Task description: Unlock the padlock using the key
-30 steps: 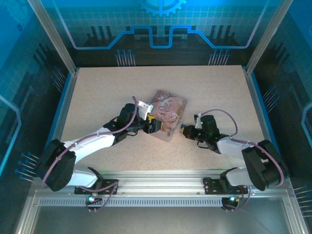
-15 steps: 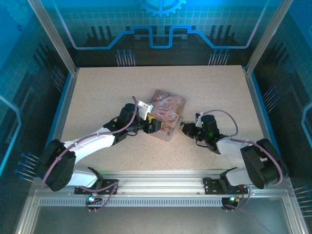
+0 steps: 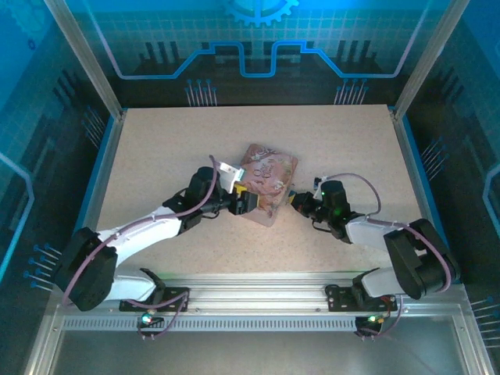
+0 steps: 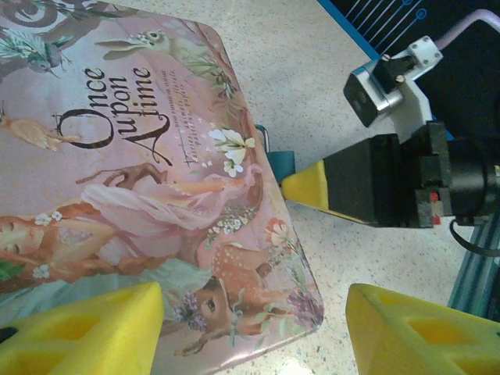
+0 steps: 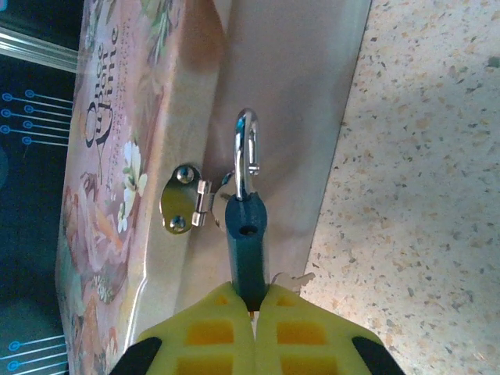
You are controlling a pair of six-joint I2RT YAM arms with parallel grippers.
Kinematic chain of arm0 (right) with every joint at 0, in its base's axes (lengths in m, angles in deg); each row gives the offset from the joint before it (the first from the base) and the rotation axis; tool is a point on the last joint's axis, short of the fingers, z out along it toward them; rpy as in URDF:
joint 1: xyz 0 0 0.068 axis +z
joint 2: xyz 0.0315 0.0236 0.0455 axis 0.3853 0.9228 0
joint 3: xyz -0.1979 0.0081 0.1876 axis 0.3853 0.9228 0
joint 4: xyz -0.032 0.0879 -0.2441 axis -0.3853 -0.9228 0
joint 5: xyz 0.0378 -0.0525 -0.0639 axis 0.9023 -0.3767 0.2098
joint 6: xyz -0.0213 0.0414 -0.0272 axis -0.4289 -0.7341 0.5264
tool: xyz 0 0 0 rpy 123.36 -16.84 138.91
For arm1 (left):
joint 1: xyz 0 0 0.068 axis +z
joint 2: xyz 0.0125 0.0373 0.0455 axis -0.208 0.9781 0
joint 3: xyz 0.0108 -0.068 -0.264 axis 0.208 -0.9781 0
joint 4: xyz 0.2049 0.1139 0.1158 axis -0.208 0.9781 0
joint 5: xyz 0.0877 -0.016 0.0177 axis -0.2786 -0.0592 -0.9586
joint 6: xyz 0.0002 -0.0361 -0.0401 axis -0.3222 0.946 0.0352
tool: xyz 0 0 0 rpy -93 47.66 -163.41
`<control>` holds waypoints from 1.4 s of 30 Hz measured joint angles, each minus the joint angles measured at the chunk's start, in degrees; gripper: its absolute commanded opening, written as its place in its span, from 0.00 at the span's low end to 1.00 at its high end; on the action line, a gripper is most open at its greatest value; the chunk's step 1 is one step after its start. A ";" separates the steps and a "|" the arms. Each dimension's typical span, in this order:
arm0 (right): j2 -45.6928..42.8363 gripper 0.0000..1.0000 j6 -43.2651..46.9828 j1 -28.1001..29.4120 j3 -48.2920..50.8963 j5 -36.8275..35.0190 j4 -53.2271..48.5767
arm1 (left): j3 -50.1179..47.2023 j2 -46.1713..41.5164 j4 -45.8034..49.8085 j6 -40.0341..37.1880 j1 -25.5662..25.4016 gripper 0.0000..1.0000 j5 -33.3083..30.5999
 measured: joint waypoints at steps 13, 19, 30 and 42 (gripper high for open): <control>-8.63 0.00 4.72 -1.53 -2.75 -5.95 -16.35 | -0.68 0.15 0.39 -0.66 -17.20 0.59 -2.84; -13.88 0.00 11.04 -4.96 -3.96 -4.52 -27.12 | -2.19 0.22 0.17 -0.61 -17.40 0.59 -6.12; -6.62 0.00 20.87 -6.49 -6.58 5.70 -35.69 | -5.03 -2.95 0.20 0.70 -17.40 0.59 -9.27; -10.51 0.54 25.83 -6.51 -9.73 1.36 -42.86 | -5.88 -8.90 6.23 0.13 -16.00 0.63 -15.37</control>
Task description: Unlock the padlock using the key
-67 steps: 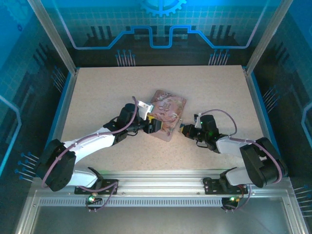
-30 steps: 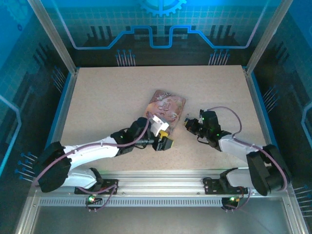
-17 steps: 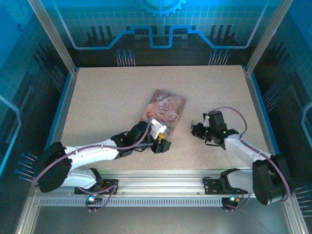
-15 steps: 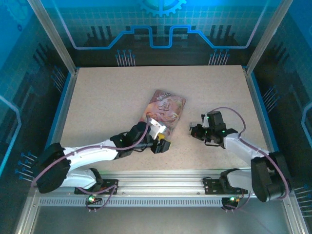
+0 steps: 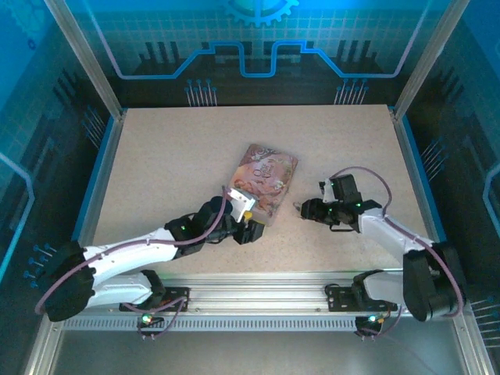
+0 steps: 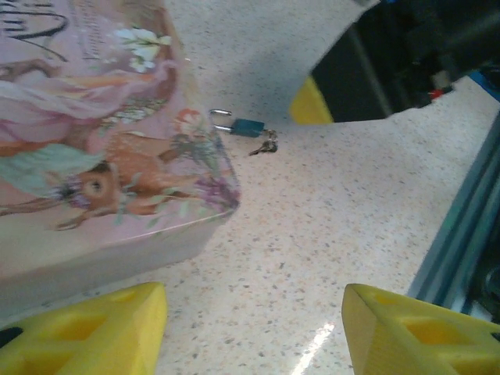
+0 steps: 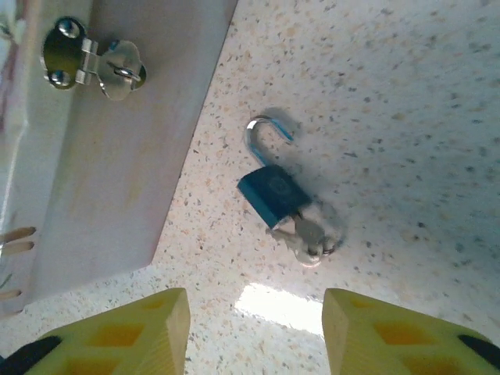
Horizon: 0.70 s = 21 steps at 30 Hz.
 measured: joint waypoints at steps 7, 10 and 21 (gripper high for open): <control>-12.90 0.71 1.66 -0.42 -3.39 -10.51 -8.35 | 0.00 -6.01 6.34 -1.20 7.21 0.71 -2.64; -18.16 0.82 1.95 -1.29 -4.11 -16.39 -9.14 | 0.00 -9.20 8.85 -1.62 12.87 0.80 -3.37; -14.80 1.00 8.17 -7.74 -2.14 -31.47 4.70 | -4.02 -12.55 3.13 -4.24 32.96 0.99 -9.99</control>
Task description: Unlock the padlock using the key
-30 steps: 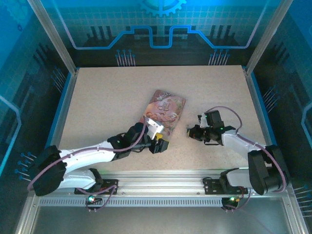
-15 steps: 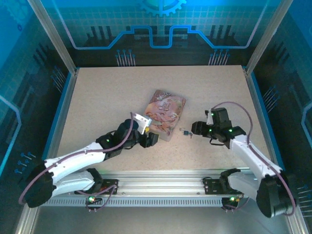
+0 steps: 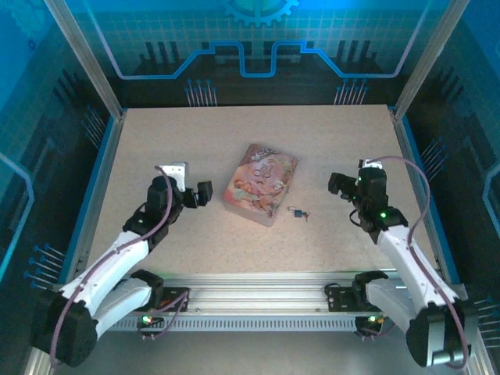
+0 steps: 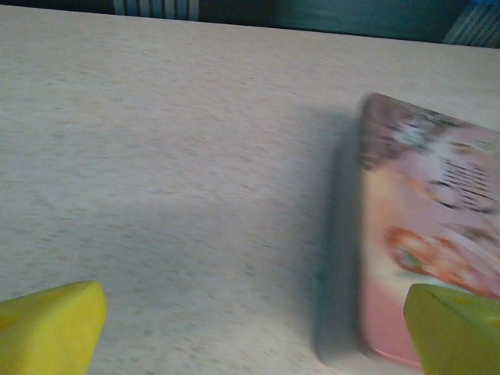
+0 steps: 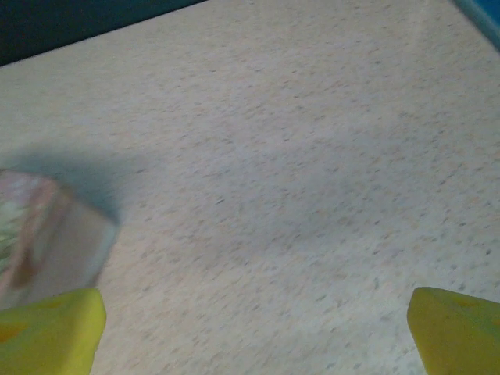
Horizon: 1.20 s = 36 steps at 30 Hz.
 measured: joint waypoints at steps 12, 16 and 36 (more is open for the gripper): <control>15.80 1.00 11.13 -6.75 13.51 1.22 31.98 | -6.40 17.68 -23.93 -8.92 10.86 0.99 -0.79; 21.24 1.00 13.18 -6.88 14.82 4.15 42.25 | -10.73 23.43 -34.38 -10.64 12.94 0.99 -0.35; 31.36 1.00 21.90 -3.32 12.28 9.68 54.99 | -8.70 35.19 -51.65 -10.67 15.17 0.99 4.57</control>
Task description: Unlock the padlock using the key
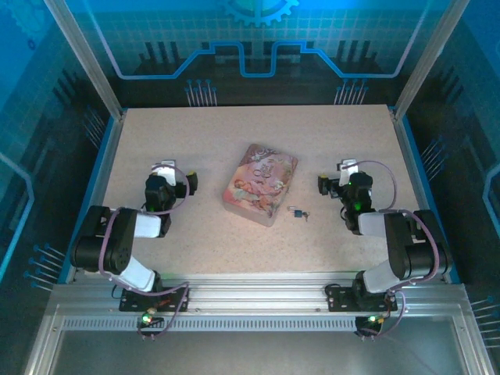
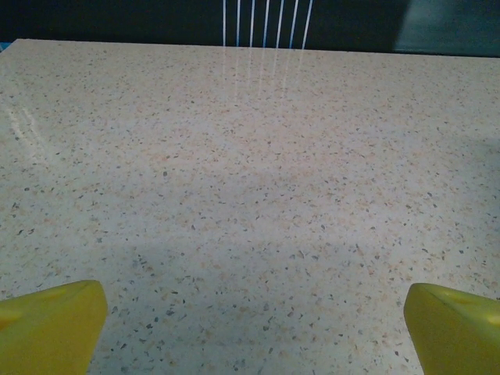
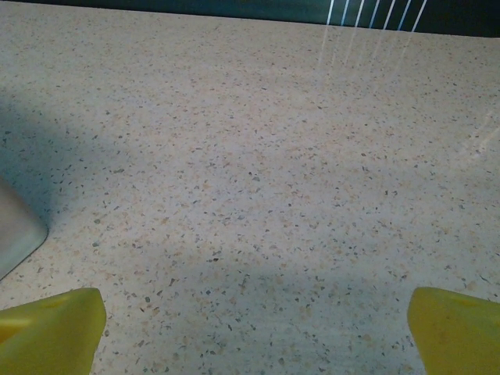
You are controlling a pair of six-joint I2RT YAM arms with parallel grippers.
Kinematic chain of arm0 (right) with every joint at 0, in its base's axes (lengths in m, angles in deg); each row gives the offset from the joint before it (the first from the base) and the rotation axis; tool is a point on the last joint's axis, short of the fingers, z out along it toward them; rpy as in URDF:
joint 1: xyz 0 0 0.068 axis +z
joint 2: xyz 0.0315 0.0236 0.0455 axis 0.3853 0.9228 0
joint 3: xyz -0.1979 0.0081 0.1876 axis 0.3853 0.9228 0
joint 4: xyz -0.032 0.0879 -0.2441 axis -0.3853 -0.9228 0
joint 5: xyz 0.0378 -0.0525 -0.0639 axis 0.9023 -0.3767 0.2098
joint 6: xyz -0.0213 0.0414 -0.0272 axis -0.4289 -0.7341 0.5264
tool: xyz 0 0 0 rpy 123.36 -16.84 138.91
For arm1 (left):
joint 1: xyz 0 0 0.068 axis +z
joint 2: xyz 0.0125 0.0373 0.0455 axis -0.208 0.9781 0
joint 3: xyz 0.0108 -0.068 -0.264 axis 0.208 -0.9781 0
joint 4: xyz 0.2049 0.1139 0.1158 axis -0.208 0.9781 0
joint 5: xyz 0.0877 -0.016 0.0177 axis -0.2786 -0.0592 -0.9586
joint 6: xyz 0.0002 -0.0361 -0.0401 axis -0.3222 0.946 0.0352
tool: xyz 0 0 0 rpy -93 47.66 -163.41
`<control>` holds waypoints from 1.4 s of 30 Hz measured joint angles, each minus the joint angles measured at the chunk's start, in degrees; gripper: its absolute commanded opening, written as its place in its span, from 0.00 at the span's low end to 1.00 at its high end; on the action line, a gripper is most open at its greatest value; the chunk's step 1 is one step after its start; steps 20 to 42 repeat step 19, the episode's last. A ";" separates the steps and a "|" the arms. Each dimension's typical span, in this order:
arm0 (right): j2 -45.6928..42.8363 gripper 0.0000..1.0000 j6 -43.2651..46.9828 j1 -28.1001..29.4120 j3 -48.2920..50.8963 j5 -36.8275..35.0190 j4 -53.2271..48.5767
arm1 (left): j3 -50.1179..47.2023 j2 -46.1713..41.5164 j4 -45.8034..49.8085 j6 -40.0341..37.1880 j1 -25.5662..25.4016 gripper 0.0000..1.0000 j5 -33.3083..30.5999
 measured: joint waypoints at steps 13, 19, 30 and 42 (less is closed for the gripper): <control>0.00 1.00 0.20 0.00 0.00 0.00 0.00 | 0.00 0.00 0.66 0.00 0.00 0.99 0.22; 0.00 1.00 0.20 0.00 0.00 0.00 -0.02 | 0.00 0.00 0.66 0.00 0.00 0.99 0.22; 0.00 1.00 0.20 0.00 0.00 0.00 -0.02 | 0.00 0.00 0.66 0.00 0.00 0.99 0.22; 0.00 1.00 0.20 0.00 0.00 0.00 -0.02 | 0.00 0.00 0.66 0.00 0.00 0.99 0.22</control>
